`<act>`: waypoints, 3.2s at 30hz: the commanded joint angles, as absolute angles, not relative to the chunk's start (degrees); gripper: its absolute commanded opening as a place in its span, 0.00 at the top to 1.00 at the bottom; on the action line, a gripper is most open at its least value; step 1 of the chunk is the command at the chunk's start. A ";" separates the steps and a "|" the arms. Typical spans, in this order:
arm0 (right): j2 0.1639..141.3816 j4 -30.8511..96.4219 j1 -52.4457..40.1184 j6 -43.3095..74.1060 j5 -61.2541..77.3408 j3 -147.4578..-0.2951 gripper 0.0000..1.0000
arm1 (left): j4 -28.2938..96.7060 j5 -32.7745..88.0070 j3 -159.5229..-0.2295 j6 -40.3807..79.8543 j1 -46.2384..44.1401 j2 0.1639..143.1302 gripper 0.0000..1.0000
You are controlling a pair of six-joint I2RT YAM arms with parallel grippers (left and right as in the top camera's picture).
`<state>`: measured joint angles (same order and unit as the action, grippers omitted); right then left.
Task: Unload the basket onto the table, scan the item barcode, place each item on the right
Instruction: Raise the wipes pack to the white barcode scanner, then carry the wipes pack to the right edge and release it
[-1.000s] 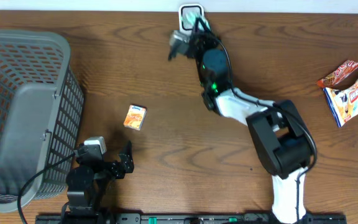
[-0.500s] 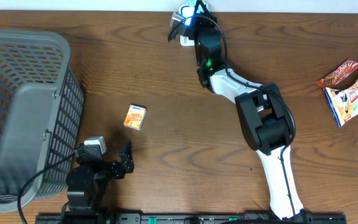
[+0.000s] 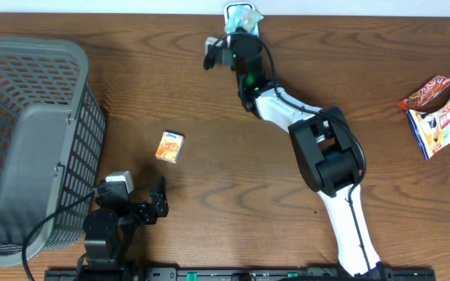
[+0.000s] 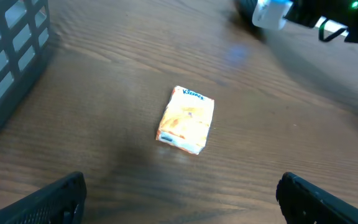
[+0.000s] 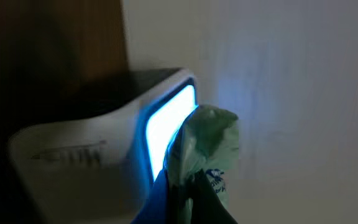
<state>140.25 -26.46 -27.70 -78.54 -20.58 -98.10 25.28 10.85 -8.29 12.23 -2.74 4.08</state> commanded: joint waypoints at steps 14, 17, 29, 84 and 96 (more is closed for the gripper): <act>128.70 -12.71 -26.61 -61.08 -28.18 -98.24 0.99 | 26.15 11.35 -7.49 12.78 -2.92 3.99 0.02; 121.21 -5.37 -23.99 -56.29 -26.13 -98.24 0.99 | 26.15 11.35 -7.49 12.78 -2.92 3.99 0.02; 98.87 17.74 -3.70 -30.06 -10.04 -98.13 0.99 | 26.15 11.35 -7.49 12.78 -2.92 3.99 0.02; 141.62 -9.61 -2.98 17.63 16.45 -92.38 0.99 | 26.15 11.35 -7.49 12.78 -2.92 3.99 0.02; 119.63 17.50 11.70 16.67 -4.47 -92.38 0.99 | 26.15 11.35 -7.49 12.80 -2.92 3.99 0.02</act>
<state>127.87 15.44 5.89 17.85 8.47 -92.49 25.28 10.85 -8.29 12.23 -2.74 4.08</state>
